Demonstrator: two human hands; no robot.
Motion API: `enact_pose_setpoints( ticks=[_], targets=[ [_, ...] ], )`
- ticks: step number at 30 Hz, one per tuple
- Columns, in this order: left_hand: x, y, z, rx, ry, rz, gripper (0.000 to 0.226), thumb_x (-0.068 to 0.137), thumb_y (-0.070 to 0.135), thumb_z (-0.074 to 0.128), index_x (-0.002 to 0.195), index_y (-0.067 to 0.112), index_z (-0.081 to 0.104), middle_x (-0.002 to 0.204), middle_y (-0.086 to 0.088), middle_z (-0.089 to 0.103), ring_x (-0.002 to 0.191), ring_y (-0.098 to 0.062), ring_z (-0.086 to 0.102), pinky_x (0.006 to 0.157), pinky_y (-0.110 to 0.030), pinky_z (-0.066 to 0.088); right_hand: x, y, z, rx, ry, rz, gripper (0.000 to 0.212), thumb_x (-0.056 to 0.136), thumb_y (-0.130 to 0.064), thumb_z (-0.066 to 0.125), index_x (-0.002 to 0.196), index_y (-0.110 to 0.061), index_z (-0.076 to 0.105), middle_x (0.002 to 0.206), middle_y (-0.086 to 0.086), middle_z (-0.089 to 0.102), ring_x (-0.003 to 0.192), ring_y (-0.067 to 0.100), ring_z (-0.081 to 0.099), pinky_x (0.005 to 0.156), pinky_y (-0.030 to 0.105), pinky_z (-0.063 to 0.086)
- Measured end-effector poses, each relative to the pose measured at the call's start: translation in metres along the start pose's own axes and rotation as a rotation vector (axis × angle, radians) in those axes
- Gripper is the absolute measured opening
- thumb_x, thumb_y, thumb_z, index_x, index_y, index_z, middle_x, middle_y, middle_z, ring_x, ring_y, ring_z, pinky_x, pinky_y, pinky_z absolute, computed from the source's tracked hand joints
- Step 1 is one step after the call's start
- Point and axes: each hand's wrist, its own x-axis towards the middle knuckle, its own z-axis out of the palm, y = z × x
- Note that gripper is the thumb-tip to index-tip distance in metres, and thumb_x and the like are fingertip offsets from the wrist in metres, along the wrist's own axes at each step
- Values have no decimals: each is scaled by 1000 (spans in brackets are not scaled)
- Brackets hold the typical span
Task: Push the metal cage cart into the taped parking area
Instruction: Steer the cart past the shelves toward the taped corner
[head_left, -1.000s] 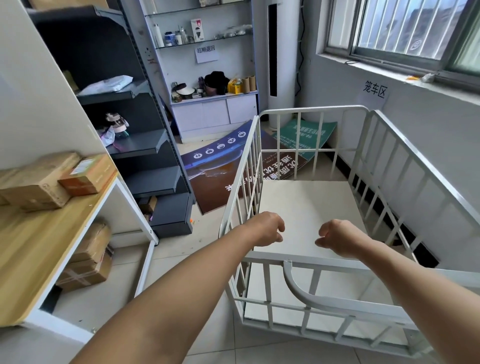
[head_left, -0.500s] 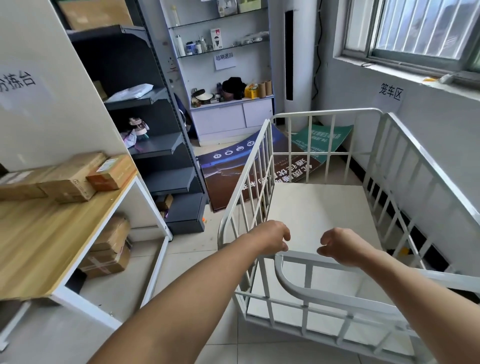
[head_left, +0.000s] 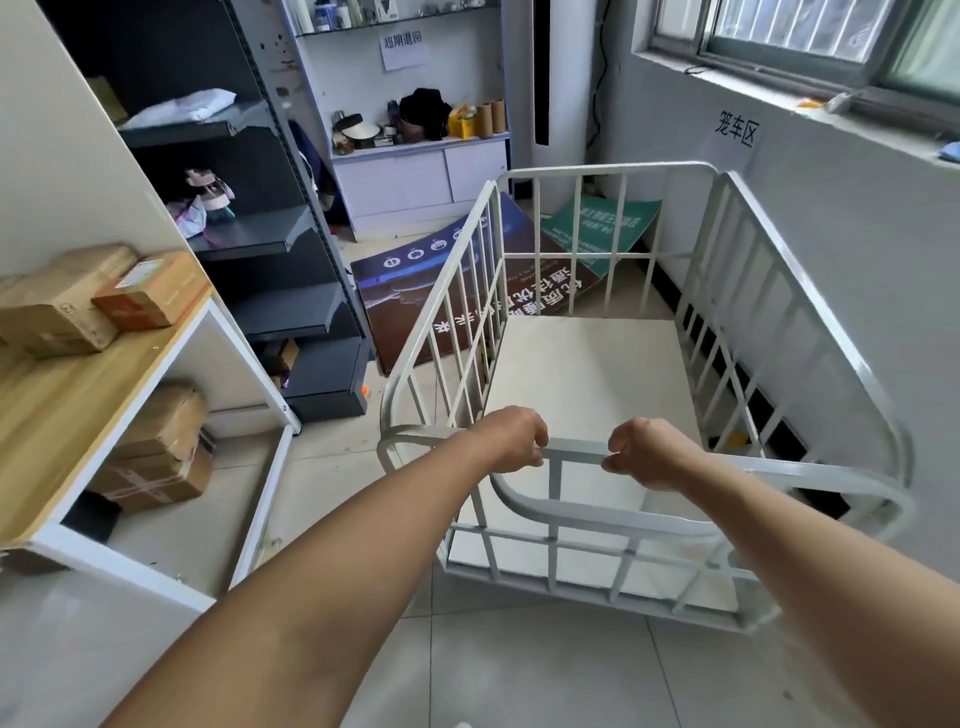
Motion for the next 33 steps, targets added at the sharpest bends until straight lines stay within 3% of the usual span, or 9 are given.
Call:
enact_pose_setpoints(
  ticks=[4, 11, 16, 22, 27, 33],
  targets=[
    [6, -1, 19, -13, -40, 11, 35, 91, 19, 65, 126, 15, 63, 131, -6, 60, 120, -24, 57, 101, -32, 46, -3, 11, 14, -6, -15, 46, 34, 86, -30, 68, 115, -12, 66, 117, 11, 67, 105, 29, 63, 91, 32, 52],
    [19, -16, 49, 76, -146, 28, 45, 92, 22, 63, 135, 19, 54, 136, -5, 56, 124, -27, 53, 101, -34, 46, -9, 16, 44, -50, -119, 104, 48, 88, -32, 66, 131, -13, 56, 128, 8, 62, 115, 25, 59, 96, 30, 47],
    [27, -28, 61, 146, -191, 52, 48, 92, 27, 62, 138, 19, 51, 139, -5, 53, 127, -28, 50, 101, -34, 44, -6, 15, 62, -88, -144, 143, 42, 88, -30, 66, 123, -8, 60, 123, 13, 63, 111, 31, 61, 96, 36, 49],
    [36, -37, 64, 185, -213, 77, 49, 92, 30, 63, 139, 18, 50, 140, -5, 52, 129, -28, 49, 102, -35, 42, 3, 13, 77, -89, -166, 201, 41, 87, -30, 66, 122, -9, 60, 119, 14, 63, 109, 32, 61, 90, 33, 51],
    [43, -40, 63, 186, -247, 110, 31, 88, 30, 67, 117, 18, 68, 121, -3, 65, 115, -26, 58, 87, -30, 46, 6, 11, 85, -102, -187, 230, 35, 86, -31, 66, 112, -8, 63, 109, 14, 65, 88, 30, 59, 72, 27, 43],
    [47, -44, 61, 183, -234, 173, 26, 86, 29, 69, 109, 17, 72, 114, -2, 69, 109, -23, 61, 76, -25, 42, 10, 12, 84, -103, -172, 251, 32, 84, -31, 70, 103, -6, 64, 88, 8, 54, 79, 27, 52, 69, 26, 41]
  ],
)
